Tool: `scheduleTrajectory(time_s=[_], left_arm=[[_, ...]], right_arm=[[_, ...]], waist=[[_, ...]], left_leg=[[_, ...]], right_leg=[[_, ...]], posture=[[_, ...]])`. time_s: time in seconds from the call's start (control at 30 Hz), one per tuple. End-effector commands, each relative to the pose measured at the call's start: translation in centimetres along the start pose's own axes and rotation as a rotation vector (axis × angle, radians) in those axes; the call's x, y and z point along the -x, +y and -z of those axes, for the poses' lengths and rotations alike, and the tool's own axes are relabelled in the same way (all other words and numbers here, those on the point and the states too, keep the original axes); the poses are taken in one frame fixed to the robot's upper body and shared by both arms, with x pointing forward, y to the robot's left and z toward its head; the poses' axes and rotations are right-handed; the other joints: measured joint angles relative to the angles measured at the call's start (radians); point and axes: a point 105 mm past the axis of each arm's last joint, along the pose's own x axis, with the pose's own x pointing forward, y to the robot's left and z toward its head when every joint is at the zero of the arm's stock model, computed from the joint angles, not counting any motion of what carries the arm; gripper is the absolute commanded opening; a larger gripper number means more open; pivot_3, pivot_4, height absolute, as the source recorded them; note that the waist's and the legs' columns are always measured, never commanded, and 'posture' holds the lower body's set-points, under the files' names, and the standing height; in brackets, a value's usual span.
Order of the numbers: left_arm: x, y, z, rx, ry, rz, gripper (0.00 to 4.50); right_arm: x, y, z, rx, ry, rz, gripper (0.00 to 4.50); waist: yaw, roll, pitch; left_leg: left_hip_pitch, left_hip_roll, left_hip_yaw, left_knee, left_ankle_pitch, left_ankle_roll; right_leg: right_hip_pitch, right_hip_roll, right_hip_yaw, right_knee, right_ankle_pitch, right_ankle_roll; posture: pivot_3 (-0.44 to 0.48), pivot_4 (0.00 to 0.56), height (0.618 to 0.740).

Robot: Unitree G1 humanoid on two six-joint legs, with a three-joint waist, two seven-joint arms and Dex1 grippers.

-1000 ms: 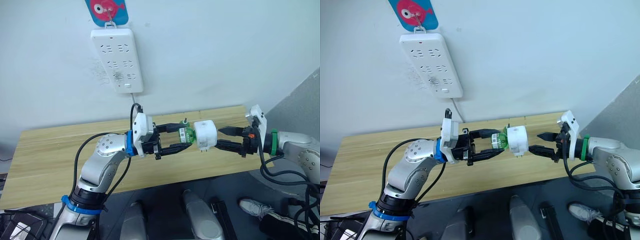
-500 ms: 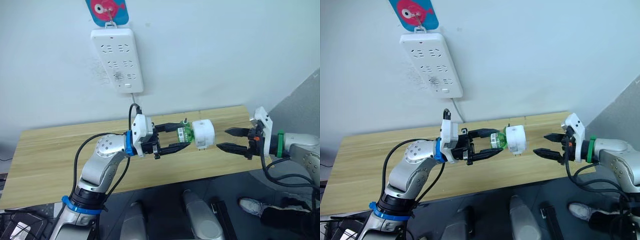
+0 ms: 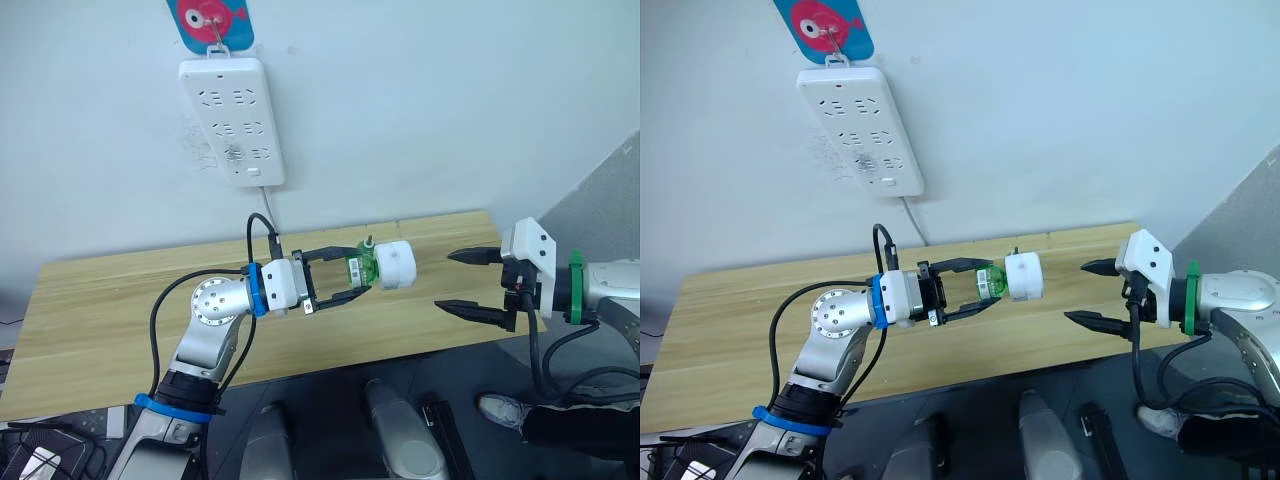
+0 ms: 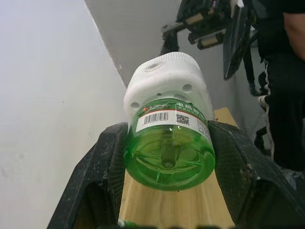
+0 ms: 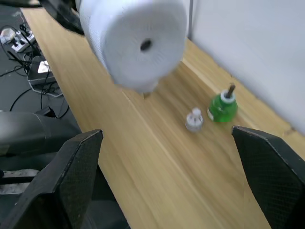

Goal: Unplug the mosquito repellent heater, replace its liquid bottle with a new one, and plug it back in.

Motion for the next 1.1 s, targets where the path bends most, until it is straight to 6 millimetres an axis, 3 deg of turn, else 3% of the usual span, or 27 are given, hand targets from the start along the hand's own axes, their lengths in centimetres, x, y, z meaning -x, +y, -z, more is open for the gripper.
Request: scheduleTrajectory(time_s=[0.03,0.3,0.87,0.97,1.03,1.1], left_arm=[[0.1,-0.7,-0.6,-0.059,-0.038,0.033,2.32],[0.0,-1.2,-0.8,-0.087,-0.081,0.070,2.32],[-0.2,-1.4,-0.7,-0.086,-0.106,0.093,2.32],[-0.2,-1.6,-0.8,-0.071,-0.114,0.099,2.32],[-0.1,-1.6,-0.9,-0.067,-0.118,0.101,2.32],[-0.1,-1.6,-0.9,-0.065,-0.121,0.094,2.32]], right_arm=[[-0.4,0.5,-2.0,0.139,-0.047,0.003,4.50],[-1.8,1.7,-2.3,0.281,-0.048,-0.080,4.50],[-3.5,2.8,-2.4,0.298,-0.074,-0.190,4.50],[-3.6,2.5,-2.6,0.311,-0.086,-0.182,3.86],[-3.7,2.4,-2.7,0.317,-0.093,-0.179,3.15],[-3.7,2.4,-2.8,0.319,-0.101,-0.178,2.95]], waist=[[0.000,0.000,0.000],[-0.001,0.000,0.000],[-0.001,0.000,0.000],[-0.002,0.000,0.000],[-0.001,0.000,0.000],[-0.001,0.000,0.000]], left_leg=[[0.000,0.000,0.000,0.000,0.000,0.000],[0.000,0.000,0.000,0.000,0.000,0.000],[0.000,0.000,-0.001,0.000,0.000,0.000],[0.000,0.000,0.000,0.000,0.000,0.000],[0.000,0.000,-0.001,0.001,0.000,0.000],[0.000,0.000,-0.001,0.001,0.000,0.000]], right_leg=[[0.000,0.000,0.000,0.000,0.000,0.000],[0.000,0.000,0.000,0.000,0.000,0.000],[0.000,0.000,-0.001,0.001,0.000,0.000],[0.000,0.000,0.000,0.001,0.000,0.000],[0.000,0.000,-0.001,0.001,0.000,0.000],[0.000,0.000,-0.001,0.001,0.000,0.000]], posture=[[-0.269,0.276,0.740],[-0.272,0.277,0.740],[-0.266,0.280,0.740],[-0.265,0.282,0.740],[-0.264,0.283,0.740],[-0.265,0.283,0.740]])
